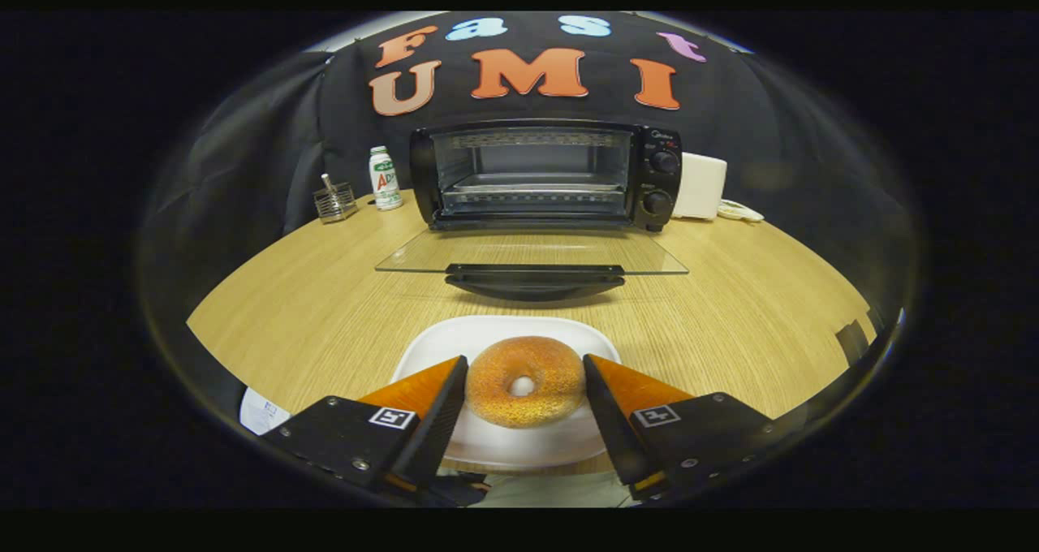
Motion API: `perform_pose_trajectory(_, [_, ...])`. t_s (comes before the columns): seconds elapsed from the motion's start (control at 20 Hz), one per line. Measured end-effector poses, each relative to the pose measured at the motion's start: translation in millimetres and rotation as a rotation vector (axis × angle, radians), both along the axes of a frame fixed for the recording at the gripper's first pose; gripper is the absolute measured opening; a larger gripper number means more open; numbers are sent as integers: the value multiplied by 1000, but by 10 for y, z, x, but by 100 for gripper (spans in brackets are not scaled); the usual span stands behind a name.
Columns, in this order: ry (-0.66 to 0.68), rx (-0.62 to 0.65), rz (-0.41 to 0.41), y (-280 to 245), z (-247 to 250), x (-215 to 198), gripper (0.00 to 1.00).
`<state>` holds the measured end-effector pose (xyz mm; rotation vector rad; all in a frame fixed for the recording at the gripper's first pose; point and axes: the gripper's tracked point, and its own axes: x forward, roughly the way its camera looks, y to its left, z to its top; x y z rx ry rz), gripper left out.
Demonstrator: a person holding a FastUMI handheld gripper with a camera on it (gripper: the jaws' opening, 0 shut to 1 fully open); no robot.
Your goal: Open the toaster oven, put the food inside, and close the toaster oven door.
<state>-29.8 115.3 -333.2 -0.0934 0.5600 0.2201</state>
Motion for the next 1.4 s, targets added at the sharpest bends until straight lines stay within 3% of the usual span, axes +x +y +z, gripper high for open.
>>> perform_pose_trajectory(0.25, [-79, 32, -7, -6, 463, 193, 72])
perform_pose_trajectory(0.7, [-191, 99, -20, 266, 1208, 1004, 71])
perform_pose_trajectory(1.2, [-113, 547, -135, 467, 1369, 1949, 71])
perform_pose_trajectory(1.4, [-65, 641, -185, 438, 1221, 2269, 71])
